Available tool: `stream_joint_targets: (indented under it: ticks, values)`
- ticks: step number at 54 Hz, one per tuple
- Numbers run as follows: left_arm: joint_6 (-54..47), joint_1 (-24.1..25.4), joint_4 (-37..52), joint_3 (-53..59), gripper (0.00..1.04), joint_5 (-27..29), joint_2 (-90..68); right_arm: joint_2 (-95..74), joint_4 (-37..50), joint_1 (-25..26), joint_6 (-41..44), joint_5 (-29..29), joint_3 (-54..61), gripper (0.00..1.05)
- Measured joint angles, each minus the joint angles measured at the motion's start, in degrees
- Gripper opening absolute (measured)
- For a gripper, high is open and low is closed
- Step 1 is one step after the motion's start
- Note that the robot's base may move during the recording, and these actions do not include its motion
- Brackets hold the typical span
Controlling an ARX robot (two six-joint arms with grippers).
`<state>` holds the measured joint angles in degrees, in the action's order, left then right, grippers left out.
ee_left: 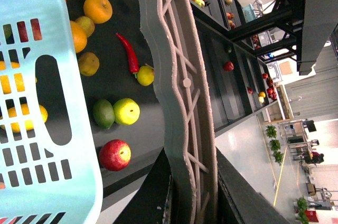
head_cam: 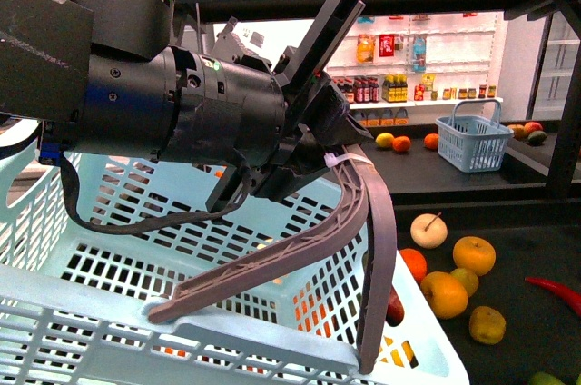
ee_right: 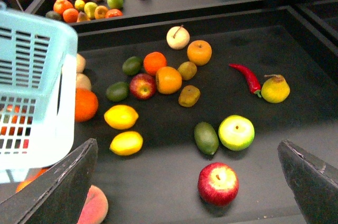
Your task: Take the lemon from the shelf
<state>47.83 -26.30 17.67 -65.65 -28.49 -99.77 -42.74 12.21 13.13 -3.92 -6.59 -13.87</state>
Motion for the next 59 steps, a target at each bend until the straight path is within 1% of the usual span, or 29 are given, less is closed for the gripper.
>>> stream_joint_targets:
  ticks: [2,4,7,11,13,15,20,27,32,37,41,52,59]
  values:
    - [-0.02,0.0,0.0,-0.02,0.12,0.0,0.0,-5.68,2.58,1.4,-0.22,-1.6,-2.36,1.02]
    - [-0.07,0.0,0.0,-0.02,0.12,0.0,0.0,-17.11,6.82,3.08,-0.68,-3.52,-7.48,1.02]
    - [0.02,0.07,0.0,-0.02,0.12,0.07,0.0,-31.56,7.87,4.11,-2.45,-5.27,-15.37,1.02]
    - [-0.04,0.0,0.0,-0.04,0.12,-0.13,0.0,-44.19,7.74,4.0,-4.55,-3.72,-22.23,1.02]
    - [-0.07,0.0,0.0,-0.11,0.12,-0.13,0.0,-48.89,6.99,3.63,-5.99,-1.33,-25.24,1.02]
    - [-0.09,0.0,0.0,-0.11,0.12,-0.09,0.0,-53.2,5.7,3.17,-7.48,-0.33,-28.35,1.02]
    - [0.02,0.0,0.0,-0.11,0.12,0.04,0.0,-64.11,3.19,0.63,-11.5,2.97,-36.41,1.02]
    - [-0.04,0.0,0.0,-0.11,0.12,-0.11,0.0,-73.57,0.44,-3.8,-16.87,3.89,-43.76,1.02]
    - [-0.02,0.0,0.0,-0.11,0.12,0.0,0.0,-78.84,-2.1,-6.71,-22.34,4.11,-48.72,1.02]
    - [-0.04,0.0,0.0,-0.11,0.12,0.0,0.0,-82.64,-4.72,-8.35,-27.28,4.61,-52.83,1.02]
    - [-0.02,0.02,0.0,-0.11,0.12,0.07,0.0,-85.83,-4.68,-9.6,-30.77,6.05,-55.49,1.02]
    - [-0.02,0.0,0.0,-0.11,0.12,0.0,0.0,-93.46,-6.45,-12.22,-38.91,7.08,-61.59,1.02]
    - [-0.02,0.0,0.0,-0.11,0.12,0.02,0.0,-97.94,-9.51,-14.56,-45.31,7.43,-66.62,1.02]
